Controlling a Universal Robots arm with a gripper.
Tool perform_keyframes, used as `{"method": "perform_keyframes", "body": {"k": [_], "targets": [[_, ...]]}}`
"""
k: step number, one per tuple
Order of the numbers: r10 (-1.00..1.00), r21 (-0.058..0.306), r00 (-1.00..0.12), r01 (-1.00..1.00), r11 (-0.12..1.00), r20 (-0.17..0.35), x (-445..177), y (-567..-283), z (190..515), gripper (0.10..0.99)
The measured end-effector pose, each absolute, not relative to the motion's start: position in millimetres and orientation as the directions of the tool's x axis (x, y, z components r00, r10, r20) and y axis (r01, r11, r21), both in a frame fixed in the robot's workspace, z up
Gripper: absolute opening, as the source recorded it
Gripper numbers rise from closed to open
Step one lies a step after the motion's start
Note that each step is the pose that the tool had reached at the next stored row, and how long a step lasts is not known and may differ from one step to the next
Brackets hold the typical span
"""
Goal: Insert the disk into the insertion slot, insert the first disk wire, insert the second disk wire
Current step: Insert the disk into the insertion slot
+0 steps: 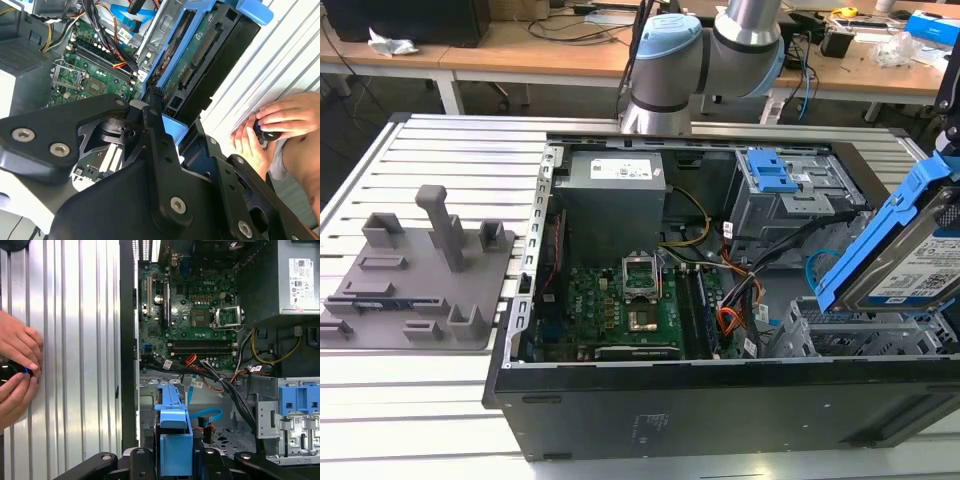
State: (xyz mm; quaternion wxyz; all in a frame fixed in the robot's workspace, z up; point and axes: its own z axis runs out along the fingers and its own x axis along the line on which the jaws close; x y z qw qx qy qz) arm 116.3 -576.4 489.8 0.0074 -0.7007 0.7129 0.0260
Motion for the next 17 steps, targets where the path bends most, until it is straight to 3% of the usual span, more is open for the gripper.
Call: {"method": "perform_keyframes", "body": {"k": [6, 9, 17], "targets": [[-0.999, 0.025, -0.018, -1.000, 0.017, -0.047, 116.3, -576.4, 489.4, 0.365], [-0.999, -0.006, -0.016, -1.000, 0.017, -0.048, 116.3, -576.4, 488.2, 0.365], [-0.999, -0.007, -0.016, -1.000, 0.017, -0.048, 116.3, -576.4, 488.1, 0.365]]}}
